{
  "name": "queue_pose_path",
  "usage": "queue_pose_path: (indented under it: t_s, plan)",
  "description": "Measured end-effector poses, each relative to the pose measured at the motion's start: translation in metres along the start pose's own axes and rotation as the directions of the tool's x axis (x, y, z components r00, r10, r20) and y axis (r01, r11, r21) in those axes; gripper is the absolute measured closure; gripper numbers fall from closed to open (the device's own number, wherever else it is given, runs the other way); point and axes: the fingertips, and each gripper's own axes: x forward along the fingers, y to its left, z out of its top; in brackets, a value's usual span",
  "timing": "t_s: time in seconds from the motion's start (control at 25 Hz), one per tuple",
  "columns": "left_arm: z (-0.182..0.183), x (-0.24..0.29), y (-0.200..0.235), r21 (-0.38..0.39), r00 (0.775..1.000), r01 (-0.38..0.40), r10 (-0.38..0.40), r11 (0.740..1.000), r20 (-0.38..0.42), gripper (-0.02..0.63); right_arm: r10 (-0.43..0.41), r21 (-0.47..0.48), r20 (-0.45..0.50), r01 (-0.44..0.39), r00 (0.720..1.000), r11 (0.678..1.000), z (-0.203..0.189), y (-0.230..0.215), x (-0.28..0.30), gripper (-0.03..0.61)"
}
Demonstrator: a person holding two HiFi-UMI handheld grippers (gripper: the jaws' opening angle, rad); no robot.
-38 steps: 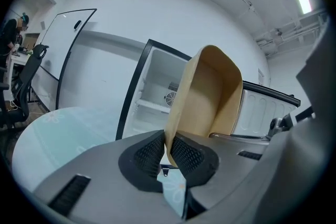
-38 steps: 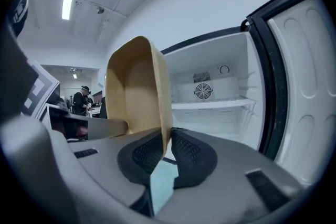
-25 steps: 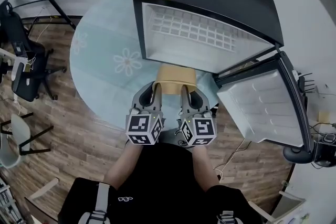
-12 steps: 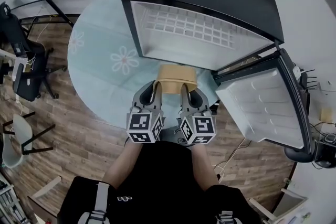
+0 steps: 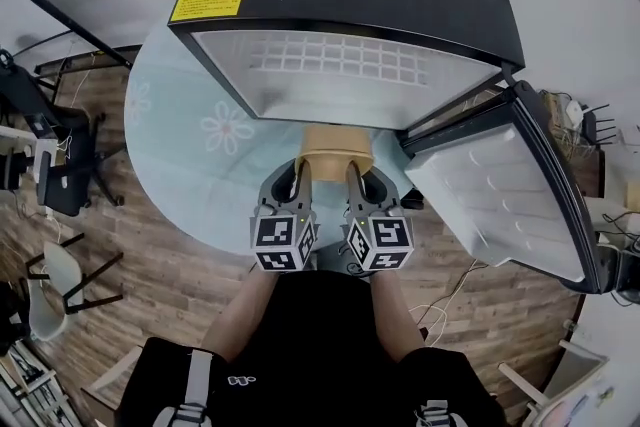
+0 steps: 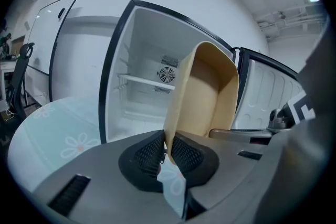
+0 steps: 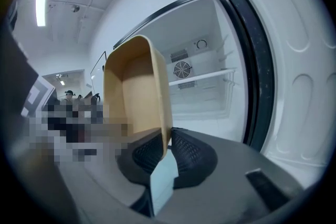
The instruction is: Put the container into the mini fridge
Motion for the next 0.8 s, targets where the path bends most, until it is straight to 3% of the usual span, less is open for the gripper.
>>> queue_pose_path:
  t_s: [0.24, 0.8]
  plan:
    - [-0.008, 0.021, -0.012, -0.009, 1.0, 0.011, -0.012, 1.0, -0.027, 0.577, -0.018, 0.009, -0.038, 0.018, 0.999, 1.0, -0.004, -0.023, 0.004, 0.543]
    - [-0.038, 0.054, 0.015, -0.148, 0.989, -0.029, 0.007, 0.989, -0.147, 0.575, 0.021, 0.076, -0.143, -0.01, 0.989, 0.997, -0.04, -0.031, 0.041, 0.532]
